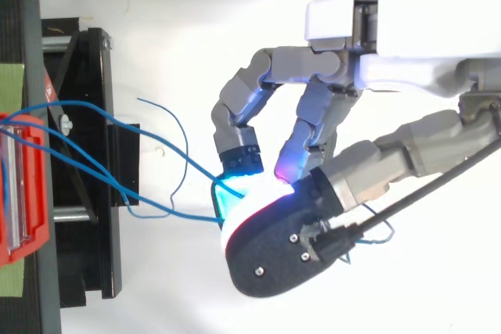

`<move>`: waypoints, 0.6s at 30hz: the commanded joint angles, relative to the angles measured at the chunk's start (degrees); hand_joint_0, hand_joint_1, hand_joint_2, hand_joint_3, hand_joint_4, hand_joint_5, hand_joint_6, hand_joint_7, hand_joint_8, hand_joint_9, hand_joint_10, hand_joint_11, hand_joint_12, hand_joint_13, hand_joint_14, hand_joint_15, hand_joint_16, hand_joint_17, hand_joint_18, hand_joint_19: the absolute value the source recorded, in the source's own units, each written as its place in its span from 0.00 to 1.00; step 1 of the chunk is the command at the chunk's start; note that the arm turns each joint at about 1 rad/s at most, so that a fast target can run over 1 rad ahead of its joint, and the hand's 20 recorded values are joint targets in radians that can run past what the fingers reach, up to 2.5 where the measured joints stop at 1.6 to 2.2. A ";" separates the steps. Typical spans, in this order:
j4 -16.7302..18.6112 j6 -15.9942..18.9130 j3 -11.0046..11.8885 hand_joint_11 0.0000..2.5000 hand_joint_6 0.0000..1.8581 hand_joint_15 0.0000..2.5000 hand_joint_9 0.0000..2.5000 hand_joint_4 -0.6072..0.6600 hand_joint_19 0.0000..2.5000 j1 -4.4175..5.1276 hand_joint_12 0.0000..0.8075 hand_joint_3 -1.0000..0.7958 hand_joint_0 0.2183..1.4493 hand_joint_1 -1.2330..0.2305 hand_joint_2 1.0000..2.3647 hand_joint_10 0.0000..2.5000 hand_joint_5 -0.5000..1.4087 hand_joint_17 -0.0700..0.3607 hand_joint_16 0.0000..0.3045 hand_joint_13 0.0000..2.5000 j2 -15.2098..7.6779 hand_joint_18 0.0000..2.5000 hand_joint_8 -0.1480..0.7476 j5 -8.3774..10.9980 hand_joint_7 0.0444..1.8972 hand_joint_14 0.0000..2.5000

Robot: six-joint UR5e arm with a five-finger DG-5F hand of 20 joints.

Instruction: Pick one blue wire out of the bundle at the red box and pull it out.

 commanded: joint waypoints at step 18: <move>0.00 0.00 0.00 0.31 0.51 0.23 0.41 0.63 0.22 -0.09 0.58 0.28 0.20 0.26 0.00 0.00 0.18 0.47 0.19 0.37 0.00 0.37 0.58 0.01 0.46 0.01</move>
